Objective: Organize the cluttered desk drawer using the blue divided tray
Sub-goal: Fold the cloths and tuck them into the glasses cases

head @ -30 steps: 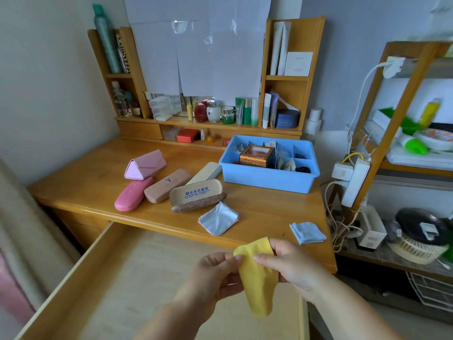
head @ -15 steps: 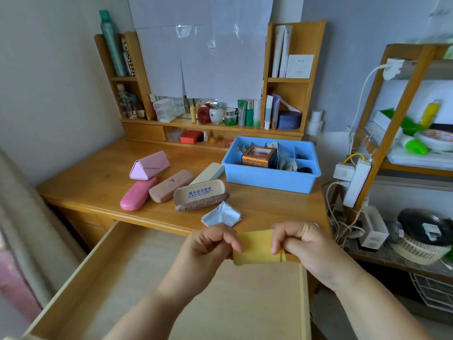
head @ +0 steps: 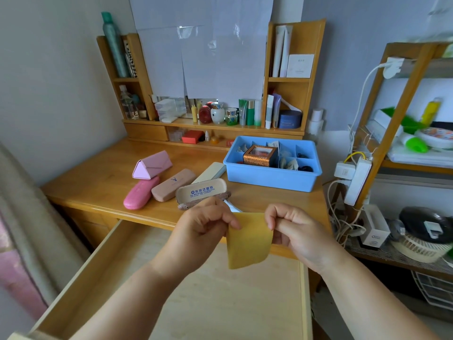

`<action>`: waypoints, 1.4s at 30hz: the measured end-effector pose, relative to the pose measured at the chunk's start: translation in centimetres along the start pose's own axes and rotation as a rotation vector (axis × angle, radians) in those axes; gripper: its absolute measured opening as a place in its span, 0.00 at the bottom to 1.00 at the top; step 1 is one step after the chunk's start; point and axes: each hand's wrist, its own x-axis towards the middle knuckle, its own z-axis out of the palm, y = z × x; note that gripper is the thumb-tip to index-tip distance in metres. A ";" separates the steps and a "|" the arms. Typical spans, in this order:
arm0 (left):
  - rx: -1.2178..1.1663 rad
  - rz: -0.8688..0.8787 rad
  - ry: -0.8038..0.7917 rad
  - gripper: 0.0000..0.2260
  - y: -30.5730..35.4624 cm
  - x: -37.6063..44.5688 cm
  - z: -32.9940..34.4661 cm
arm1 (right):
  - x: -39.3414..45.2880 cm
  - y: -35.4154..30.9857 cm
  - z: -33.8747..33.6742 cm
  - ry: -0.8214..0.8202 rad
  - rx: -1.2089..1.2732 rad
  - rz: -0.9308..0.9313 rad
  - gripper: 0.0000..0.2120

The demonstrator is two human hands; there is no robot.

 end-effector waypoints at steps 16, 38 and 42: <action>0.006 -0.232 -0.003 0.19 -2.1 -1.1 1.4 | 0.0 2.2 0.3 0.093 -0.188 0.055 0.11; -0.624 -0.797 0.378 0.07 -9.5 -3.8 4.5 | 1.9 7.8 -0.2 0.312 -0.141 0.342 0.12; -0.691 -0.785 0.410 0.06 -10.9 -2.3 4.8 | 5.1 9.2 -0.7 0.378 -0.196 0.334 0.09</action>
